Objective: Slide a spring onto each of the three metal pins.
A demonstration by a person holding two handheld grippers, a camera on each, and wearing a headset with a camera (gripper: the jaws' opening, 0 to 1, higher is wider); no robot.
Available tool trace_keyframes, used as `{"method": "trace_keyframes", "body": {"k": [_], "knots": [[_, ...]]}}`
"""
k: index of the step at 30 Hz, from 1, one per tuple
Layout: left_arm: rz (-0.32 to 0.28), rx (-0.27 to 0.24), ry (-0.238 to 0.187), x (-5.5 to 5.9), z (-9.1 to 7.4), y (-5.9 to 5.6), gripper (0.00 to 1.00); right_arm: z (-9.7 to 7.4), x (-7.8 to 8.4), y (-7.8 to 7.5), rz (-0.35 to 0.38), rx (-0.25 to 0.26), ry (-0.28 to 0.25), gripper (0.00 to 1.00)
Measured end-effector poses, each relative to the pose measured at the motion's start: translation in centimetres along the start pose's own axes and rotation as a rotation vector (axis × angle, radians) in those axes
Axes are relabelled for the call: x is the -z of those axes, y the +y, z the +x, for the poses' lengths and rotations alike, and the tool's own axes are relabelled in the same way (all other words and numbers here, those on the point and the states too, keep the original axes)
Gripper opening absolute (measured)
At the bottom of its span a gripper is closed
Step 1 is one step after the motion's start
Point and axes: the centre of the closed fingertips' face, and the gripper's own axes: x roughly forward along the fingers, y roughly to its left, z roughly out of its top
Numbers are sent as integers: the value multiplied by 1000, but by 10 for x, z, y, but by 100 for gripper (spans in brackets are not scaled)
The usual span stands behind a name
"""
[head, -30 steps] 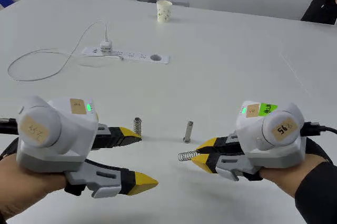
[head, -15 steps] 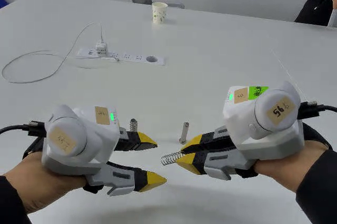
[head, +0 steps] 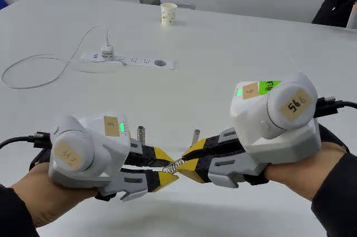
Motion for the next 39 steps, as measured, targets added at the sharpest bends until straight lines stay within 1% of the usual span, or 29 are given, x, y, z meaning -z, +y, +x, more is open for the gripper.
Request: {"method": "trace_keyframes", "body": {"k": [6,14,22,26,28,33,39], "knots": [[-38,15,-17,-4,2,-4,11,0,-6,0,0,4,-25,11],[-83,22,-32,-9,1,-5,11,0,-10,0,-1,10,-46,11],[-104,19,-41,-10,2,-4,12,-1,-12,-1,-8,18,-50,11],[-118,13,-39,-11,1,-3,21,-1,-13,-1,-6,16,-52,11],[-121,11,-40,-11,0,-1,22,-1,-13,-1,-5,18,-51,11],[-146,-4,-44,-10,-7,3,29,-3,-12,-4,-3,25,-52,11],[-172,-31,-56,-9,-18,8,35,-7,-11,-12,2,46,-49,11]]}}
